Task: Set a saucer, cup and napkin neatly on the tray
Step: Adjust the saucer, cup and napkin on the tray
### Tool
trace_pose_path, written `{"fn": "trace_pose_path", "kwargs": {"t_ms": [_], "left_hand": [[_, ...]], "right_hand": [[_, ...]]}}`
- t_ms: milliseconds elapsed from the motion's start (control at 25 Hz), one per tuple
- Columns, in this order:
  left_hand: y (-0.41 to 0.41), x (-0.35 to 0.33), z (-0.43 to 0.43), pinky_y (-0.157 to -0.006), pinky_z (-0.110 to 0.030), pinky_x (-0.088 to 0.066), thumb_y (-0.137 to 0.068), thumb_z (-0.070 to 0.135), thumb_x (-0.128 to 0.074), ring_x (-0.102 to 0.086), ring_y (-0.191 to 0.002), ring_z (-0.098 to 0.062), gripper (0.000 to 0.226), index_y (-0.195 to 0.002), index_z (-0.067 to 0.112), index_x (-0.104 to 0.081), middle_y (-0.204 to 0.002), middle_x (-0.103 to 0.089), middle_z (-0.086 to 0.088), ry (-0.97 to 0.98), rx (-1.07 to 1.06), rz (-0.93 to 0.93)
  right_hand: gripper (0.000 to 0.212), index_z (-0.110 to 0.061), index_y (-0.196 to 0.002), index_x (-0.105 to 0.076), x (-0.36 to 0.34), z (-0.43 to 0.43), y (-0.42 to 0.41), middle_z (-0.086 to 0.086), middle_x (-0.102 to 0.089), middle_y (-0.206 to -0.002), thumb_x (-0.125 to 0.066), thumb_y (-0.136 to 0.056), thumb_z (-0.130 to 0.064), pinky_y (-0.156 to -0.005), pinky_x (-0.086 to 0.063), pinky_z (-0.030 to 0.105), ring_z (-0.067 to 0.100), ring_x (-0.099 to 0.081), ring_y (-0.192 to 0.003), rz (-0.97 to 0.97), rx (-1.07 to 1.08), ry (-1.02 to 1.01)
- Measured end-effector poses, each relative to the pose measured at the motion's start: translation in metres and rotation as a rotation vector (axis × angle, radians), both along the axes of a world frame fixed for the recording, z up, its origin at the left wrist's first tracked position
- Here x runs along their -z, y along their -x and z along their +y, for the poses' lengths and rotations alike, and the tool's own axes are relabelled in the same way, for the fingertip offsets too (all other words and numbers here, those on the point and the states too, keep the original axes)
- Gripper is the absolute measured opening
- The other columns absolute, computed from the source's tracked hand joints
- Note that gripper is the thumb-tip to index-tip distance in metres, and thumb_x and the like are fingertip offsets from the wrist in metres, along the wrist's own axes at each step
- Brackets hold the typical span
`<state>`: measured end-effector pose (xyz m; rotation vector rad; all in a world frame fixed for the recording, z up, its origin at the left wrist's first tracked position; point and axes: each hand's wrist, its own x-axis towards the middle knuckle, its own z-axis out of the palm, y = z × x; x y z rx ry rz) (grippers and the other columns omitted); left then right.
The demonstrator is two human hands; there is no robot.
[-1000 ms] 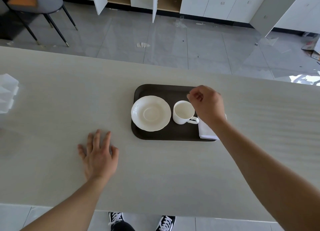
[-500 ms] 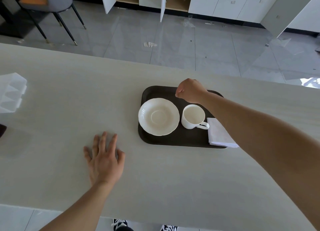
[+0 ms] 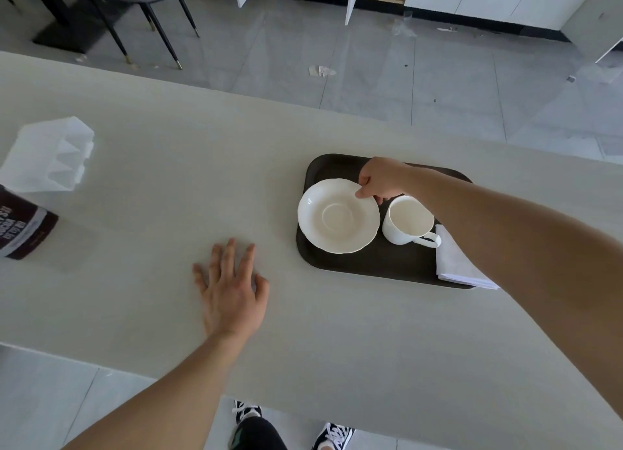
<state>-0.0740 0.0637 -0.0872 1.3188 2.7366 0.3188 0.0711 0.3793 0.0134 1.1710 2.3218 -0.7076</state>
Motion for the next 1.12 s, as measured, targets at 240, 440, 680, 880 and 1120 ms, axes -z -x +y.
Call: {"fn": "trace_pose_path", "kwargs": {"t_ms": [240,440,680,880,1120], "left_hand": [[0.001,0.004,-0.001,-0.120,-0.063,-0.013,-0.088,0.033,-0.036,-0.031,-0.148,-0.035,0.057,-0.142,0.024,-0.051,-0.156,-0.042,-0.011,-0.012,0.010,0.031],[0.002,0.004,-0.001,-0.119,-0.063,-0.015,-0.087,0.033,-0.038,-0.032,-0.147,-0.035,0.056,-0.141,0.024,-0.052,-0.155,-0.043,-0.012,-0.011,0.011,0.042],[0.001,0.003,0.000,-0.119,-0.063,-0.014,-0.087,0.033,-0.039,-0.032,-0.147,-0.035,0.057,-0.141,0.025,-0.052,-0.155,-0.043,-0.011,-0.003,0.008,0.039],[0.001,0.002,0.001,-0.119,-0.063,-0.014,-0.087,0.034,-0.038,-0.032,-0.147,-0.034,0.057,-0.141,0.025,-0.052,-0.155,-0.043,-0.011,-0.003,0.009,0.039],[0.001,0.003,0.000,-0.119,-0.063,-0.015,-0.087,0.033,-0.039,-0.033,-0.147,-0.035,0.057,-0.141,0.025,-0.052,-0.154,-0.044,-0.011,-0.006,0.006,0.047]], "right_hand": [[0.006,-0.015,-0.091,-0.067,0.009,0.004,0.000,0.013,-0.071,-0.092,-0.071,-0.087,-0.015,-0.074,-0.063,0.042,0.033,-0.074,-0.076,0.128,0.137,0.074],[0.009,-0.011,-0.095,-0.068,0.011,0.012,-0.007,0.018,-0.073,-0.091,-0.071,-0.087,-0.009,-0.075,-0.062,0.045,0.036,-0.074,-0.077,0.173,0.243,0.081],[0.017,0.002,-0.102,-0.066,0.015,0.020,-0.020,0.021,-0.070,-0.084,-0.070,-0.087,-0.005,-0.084,-0.059,0.050,0.042,-0.073,-0.086,0.221,0.433,0.103],[0.018,0.003,-0.106,-0.063,0.014,0.022,-0.020,0.030,-0.072,-0.097,-0.067,-0.089,-0.002,-0.086,-0.058,0.053,0.042,-0.073,-0.086,0.242,0.497,0.171],[0.021,0.001,-0.107,-0.061,0.013,0.026,-0.024,0.026,-0.071,-0.090,-0.068,-0.088,0.003,-0.073,-0.062,0.046,0.037,-0.074,-0.076,0.339,0.653,0.259]]}}
